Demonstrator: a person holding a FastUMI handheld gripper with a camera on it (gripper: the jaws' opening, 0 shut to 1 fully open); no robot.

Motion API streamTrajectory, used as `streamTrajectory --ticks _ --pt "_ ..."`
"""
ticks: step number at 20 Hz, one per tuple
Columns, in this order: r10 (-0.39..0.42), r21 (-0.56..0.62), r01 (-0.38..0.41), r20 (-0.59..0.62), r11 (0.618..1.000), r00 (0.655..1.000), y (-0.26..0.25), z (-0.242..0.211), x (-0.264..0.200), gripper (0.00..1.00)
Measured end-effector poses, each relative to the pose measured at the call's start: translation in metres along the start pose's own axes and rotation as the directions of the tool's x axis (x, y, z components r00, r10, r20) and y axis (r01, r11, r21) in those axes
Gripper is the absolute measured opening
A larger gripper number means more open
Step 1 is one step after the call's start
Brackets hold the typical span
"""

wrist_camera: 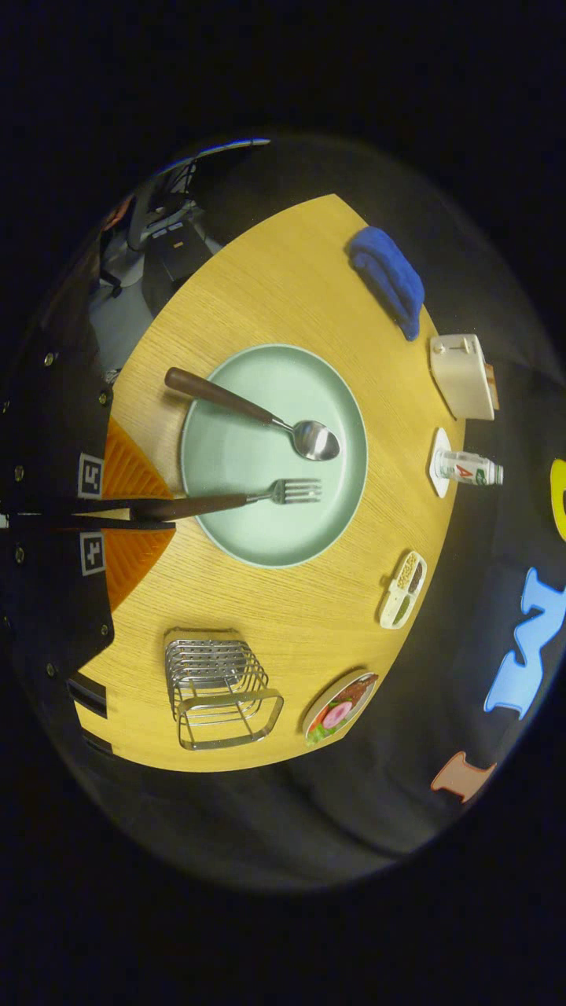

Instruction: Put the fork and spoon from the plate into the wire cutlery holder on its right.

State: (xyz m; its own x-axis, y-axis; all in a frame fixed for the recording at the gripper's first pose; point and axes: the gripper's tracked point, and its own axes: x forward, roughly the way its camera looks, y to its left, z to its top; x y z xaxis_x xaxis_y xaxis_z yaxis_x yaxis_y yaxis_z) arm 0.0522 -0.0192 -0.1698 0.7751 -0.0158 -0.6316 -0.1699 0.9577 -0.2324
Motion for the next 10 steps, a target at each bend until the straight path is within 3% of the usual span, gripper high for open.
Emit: streamTrajectory --ticks 10 --pt "0.163 0.104 -0.157 -0.056 0.982 0.985 -0.011 0.01 -0.035 0.01"
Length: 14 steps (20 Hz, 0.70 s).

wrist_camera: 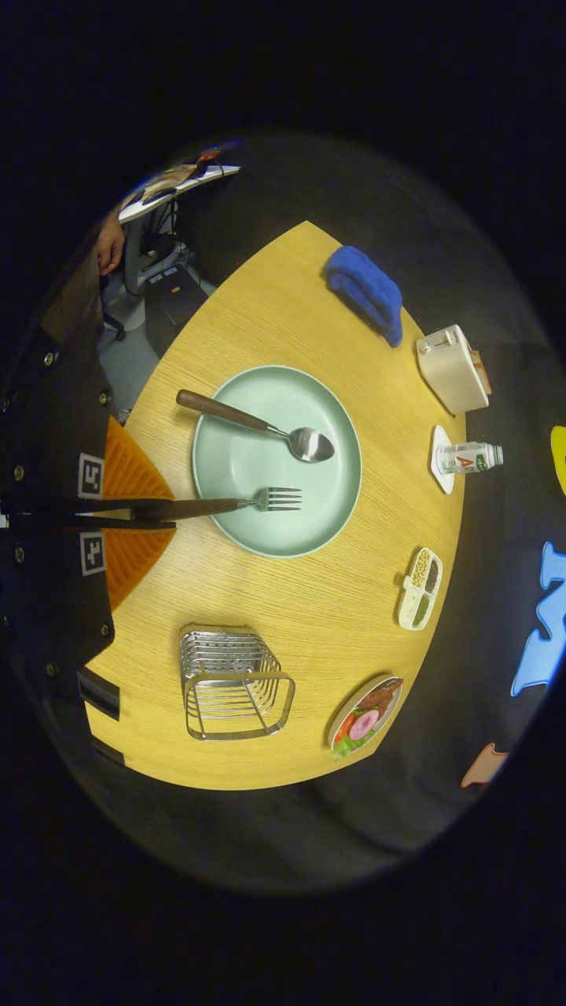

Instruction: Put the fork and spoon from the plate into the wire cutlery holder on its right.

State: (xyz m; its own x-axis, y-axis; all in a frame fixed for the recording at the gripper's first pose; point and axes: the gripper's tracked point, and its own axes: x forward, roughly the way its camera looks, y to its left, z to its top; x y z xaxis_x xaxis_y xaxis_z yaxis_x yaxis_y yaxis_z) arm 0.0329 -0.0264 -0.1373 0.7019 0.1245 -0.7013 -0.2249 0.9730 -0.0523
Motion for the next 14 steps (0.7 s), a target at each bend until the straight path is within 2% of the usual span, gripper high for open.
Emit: streamTrajectory --ticks 4,8,14 --pt "0.078 0.101 -0.077 -0.006 0.992 0.997 0.002 0.009 0.002 0.01" --pt "0.214 0.249 -0.209 0.006 0.946 0.977 0.013 0.029 -0.011 0.01" --pt "0.303 0.366 -0.276 -0.017 0.889 0.953 0.002 0.053 -0.027 0.01"
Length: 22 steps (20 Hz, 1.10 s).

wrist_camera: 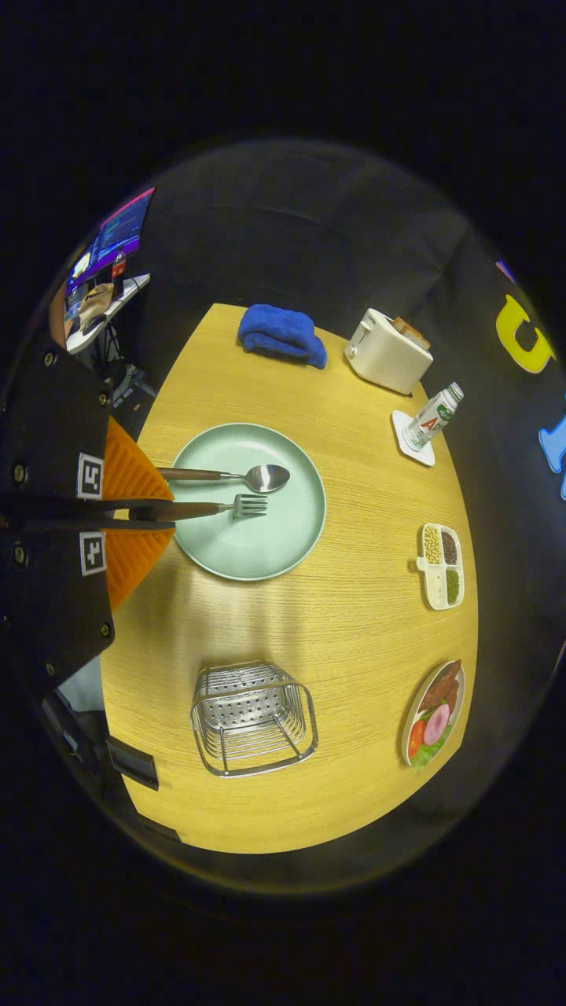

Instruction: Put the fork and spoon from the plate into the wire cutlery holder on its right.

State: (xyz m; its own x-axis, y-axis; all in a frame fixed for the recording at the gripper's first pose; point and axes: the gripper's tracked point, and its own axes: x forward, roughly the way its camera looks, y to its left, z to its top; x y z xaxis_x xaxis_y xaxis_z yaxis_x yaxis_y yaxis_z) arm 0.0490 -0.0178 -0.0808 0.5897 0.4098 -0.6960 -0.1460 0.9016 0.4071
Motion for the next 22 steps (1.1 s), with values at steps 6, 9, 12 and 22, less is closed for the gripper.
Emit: streamTrajectory --ticks 6,9,12,22 --pt "-0.002 0.012 0.002 -0.009 1.0 1.0 -0.007 0.021 -0.024 0.01" --pt "0.005 0.019 -0.005 0.001 1.0 1.0 -0.008 0.031 -0.038 0.01" --pt "0.012 0.027 -0.012 0.016 1.0 1.0 -0.012 0.041 -0.058 0.01" --pt "-0.042 0.067 0.035 0.118 0.997 0.992 -0.072 0.065 -0.157 0.01"
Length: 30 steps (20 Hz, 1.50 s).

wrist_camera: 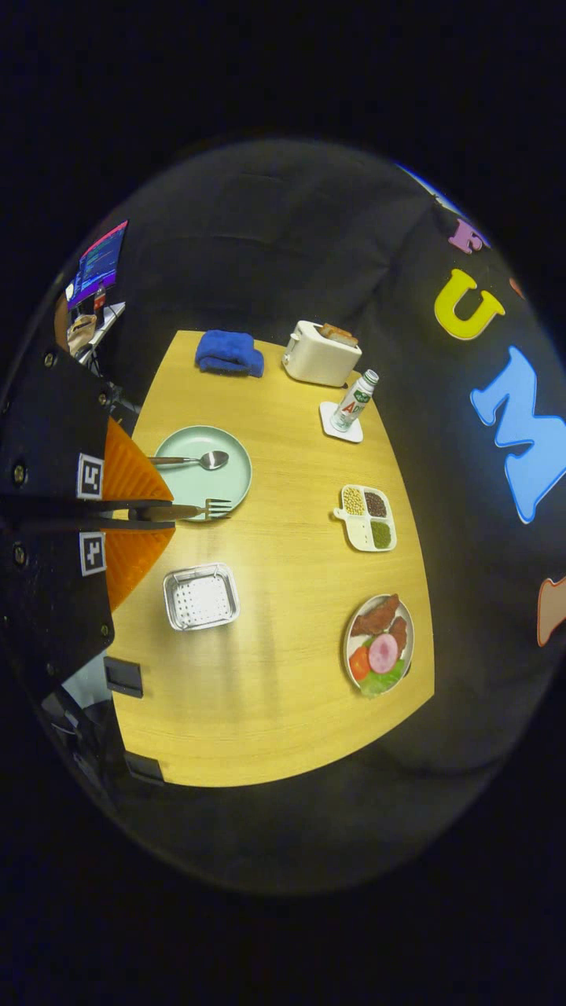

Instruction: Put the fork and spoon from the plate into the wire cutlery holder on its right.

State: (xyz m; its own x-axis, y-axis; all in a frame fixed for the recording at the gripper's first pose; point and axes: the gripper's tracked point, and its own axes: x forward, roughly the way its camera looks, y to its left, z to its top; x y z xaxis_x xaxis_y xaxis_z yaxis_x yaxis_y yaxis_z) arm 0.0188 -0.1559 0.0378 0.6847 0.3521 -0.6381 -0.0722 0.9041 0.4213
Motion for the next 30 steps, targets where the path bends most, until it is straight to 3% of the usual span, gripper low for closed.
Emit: streamTrajectory --ticks 7,19,26,30 --pt "-0.072 0.011 0.073 -0.015 0.997 0.997 -0.048 -0.012 -0.018 0.01" --pt "-0.227 -0.13 0.22 -0.041 0.967 0.973 -0.085 -0.017 0.061 0.01" --pt "-0.243 -0.162 0.236 -0.021 0.958 0.97 -0.081 -0.019 0.059 0.01" --pt "-0.283 -0.175 0.285 0.034 0.943 0.958 -0.086 -0.016 0.054 0.1"
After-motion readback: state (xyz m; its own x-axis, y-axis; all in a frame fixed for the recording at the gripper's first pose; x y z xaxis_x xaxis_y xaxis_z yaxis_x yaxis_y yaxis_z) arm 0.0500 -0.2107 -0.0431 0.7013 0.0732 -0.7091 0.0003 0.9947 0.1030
